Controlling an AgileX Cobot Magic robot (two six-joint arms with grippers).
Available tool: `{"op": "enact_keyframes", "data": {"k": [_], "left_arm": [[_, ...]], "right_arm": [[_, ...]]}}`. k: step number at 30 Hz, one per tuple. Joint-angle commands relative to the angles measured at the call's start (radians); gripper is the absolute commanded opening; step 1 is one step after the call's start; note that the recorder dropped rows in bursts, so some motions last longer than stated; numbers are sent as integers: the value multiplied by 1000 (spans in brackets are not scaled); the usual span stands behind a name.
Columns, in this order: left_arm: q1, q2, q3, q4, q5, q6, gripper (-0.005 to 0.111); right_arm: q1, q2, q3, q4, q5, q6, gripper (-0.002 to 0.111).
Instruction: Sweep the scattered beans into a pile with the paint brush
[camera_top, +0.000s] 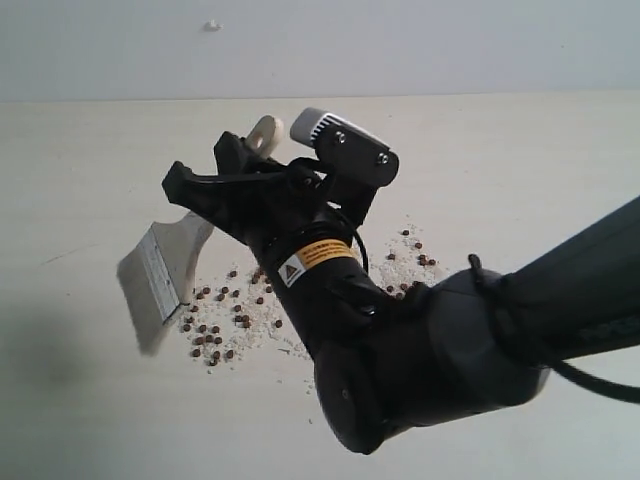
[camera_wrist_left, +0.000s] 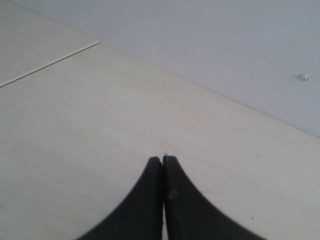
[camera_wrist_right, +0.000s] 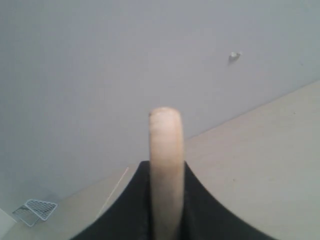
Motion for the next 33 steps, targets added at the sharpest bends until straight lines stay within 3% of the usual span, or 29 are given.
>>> {"op": "enact_keyframes", "data": {"k": [1, 12, 19, 27, 33], "left_arm": [[4, -2, 4, -7, 2, 0, 0], [4, -2, 4, -7, 2, 2, 0], [4, -2, 4, -7, 2, 2, 0], [4, -2, 4, -7, 2, 2, 0], [4, -2, 4, -7, 2, 2, 0]], "right_arm": [[2, 62, -37, 13, -23, 18, 0], [2, 152, -62, 45, -23, -116, 0], [2, 150, -58, 251, -23, -237, 0], [2, 146, -58, 538, -23, -514, 0], [0, 120, -58, 699, -23, -862, 0]]}}
